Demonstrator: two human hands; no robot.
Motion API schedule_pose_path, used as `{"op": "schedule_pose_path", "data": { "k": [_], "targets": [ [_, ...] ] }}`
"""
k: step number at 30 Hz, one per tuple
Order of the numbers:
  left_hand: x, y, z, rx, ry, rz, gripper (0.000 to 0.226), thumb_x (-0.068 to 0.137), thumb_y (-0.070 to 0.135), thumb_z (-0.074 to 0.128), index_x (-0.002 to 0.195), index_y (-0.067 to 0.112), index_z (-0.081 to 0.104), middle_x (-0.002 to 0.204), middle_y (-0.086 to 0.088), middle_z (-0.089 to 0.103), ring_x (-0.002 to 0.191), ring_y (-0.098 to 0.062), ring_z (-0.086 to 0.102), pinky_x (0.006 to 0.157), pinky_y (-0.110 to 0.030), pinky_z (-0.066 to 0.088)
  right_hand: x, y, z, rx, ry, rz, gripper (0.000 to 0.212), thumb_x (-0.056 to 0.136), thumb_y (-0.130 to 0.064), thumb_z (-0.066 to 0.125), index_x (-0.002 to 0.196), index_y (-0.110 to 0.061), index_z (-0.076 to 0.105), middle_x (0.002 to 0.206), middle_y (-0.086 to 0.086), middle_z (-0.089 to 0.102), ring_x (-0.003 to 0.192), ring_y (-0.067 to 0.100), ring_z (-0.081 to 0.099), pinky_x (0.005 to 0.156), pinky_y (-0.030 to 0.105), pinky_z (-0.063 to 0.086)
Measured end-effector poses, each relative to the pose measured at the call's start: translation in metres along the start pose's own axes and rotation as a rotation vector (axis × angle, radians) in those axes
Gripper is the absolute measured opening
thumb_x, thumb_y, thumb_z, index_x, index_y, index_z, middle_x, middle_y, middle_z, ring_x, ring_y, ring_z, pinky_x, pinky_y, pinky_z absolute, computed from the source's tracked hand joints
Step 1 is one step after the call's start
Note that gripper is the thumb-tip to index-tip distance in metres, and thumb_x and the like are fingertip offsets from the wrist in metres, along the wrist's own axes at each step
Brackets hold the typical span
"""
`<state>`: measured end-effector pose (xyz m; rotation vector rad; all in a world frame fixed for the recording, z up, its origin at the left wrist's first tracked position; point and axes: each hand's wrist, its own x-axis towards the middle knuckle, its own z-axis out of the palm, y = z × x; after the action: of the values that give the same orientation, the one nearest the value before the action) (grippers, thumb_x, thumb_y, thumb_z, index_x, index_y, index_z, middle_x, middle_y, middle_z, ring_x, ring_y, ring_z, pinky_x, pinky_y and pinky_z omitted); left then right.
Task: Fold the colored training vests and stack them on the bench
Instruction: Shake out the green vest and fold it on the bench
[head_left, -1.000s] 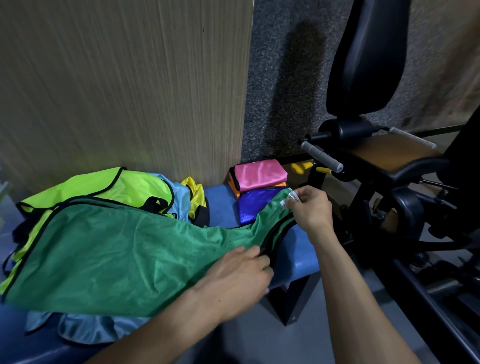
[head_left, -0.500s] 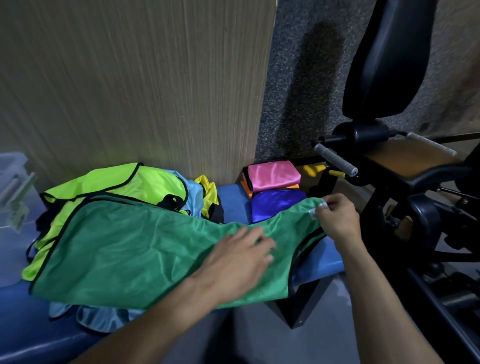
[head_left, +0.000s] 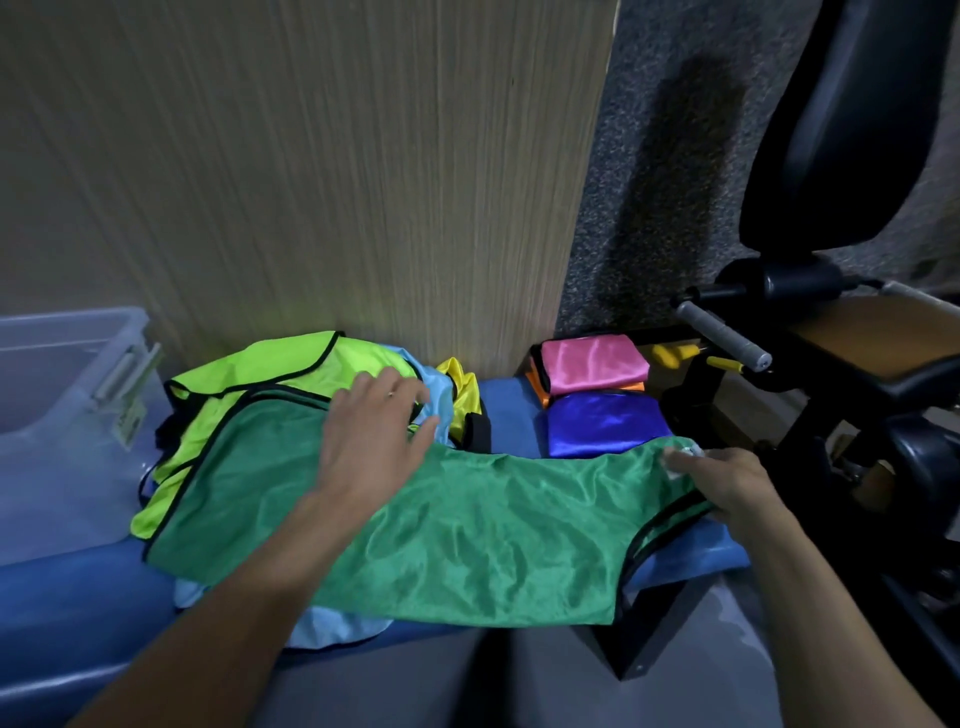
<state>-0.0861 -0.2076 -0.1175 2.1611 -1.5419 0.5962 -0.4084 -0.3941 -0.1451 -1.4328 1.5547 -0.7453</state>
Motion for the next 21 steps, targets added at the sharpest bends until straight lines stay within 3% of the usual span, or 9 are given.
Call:
{"op": "schedule_pose_path", "data": {
  "k": [3, 5, 8, 11, 16, 21],
  "targets": [
    [0.012, -0.019, -0.003, 0.167, -0.148, -0.169, 0.047, 0.081, 0.062, 0.07, 0.103, 0.02, 0.066, 0.104, -0.003, 0.062, 0.099, -0.03, 0.057, 0.081, -0.044, 0.044, 0.001, -0.002, 0.003, -0.054, 0.074, -0.155, 0.024, 0.085, -0.025, 0.08, 0.07, -0.01, 0.07, 0.07, 0.011, 0.062, 0.066, 0.024, 0.055, 0.068, 0.045, 0.05],
    [0.017, -0.022, 0.002, 0.196, -0.242, -0.213, 0.045, 0.085, 0.064, 0.065, 0.103, 0.023, 0.068, 0.108, -0.002, 0.062, 0.104, -0.028, 0.055, 0.086, -0.043, 0.042, 0.001, -0.004, 0.003, -0.069, 0.112, -0.227, 0.023, 0.089, -0.025, 0.077, 0.072, -0.011, 0.07, 0.072, 0.012, 0.068, 0.072, 0.03, 0.063, 0.075, 0.048, 0.053],
    [0.027, -0.023, 0.01, 0.091, -0.185, -0.223, 0.022, 0.091, 0.048, 0.066, 0.092, 0.027, 0.072, 0.102, 0.0, 0.065, 0.102, -0.027, 0.055, 0.085, -0.04, 0.038, -0.002, -0.005, 0.001, -0.076, 0.136, -0.303, 0.022, 0.092, -0.026, 0.072, 0.074, -0.013, 0.07, 0.078, 0.013, 0.071, 0.079, 0.031, 0.066, 0.075, 0.046, 0.053],
    [0.034, -0.027, 0.015, -0.008, -0.135, -0.238, 0.019, 0.095, 0.04, 0.064, 0.083, 0.025, 0.068, 0.091, 0.002, 0.064, 0.095, -0.027, 0.057, 0.083, -0.04, 0.038, 0.0, -0.002, -0.001, -0.093, 0.148, -0.323, 0.022, 0.091, -0.024, 0.074, 0.072, -0.014, 0.07, 0.076, 0.012, 0.071, 0.079, 0.031, 0.066, 0.074, 0.044, 0.052],
    [0.043, -0.038, 0.017, -0.112, -0.114, -0.434, 0.023, 0.103, 0.041, 0.052, 0.1, 0.02, 0.062, 0.092, -0.01, 0.073, 0.096, -0.034, 0.066, 0.086, -0.041, 0.04, -0.003, 0.004, -0.002, -0.18, 0.163, -0.329, 0.025, 0.089, -0.026, 0.077, 0.07, -0.012, 0.071, 0.071, 0.014, 0.069, 0.072, 0.032, 0.064, 0.069, 0.041, 0.049],
    [0.051, -0.049, 0.021, -0.28, -0.185, -0.521, 0.026, 0.097, 0.05, 0.058, 0.101, 0.027, 0.069, 0.093, -0.004, 0.074, 0.099, -0.031, 0.067, 0.079, -0.037, 0.049, -0.001, 0.013, -0.002, -0.17, 0.141, -0.217, 0.027, 0.084, -0.036, 0.081, 0.071, -0.013, 0.074, 0.072, 0.011, 0.072, 0.075, 0.03, 0.067, 0.072, 0.042, 0.053]
  ]
}}
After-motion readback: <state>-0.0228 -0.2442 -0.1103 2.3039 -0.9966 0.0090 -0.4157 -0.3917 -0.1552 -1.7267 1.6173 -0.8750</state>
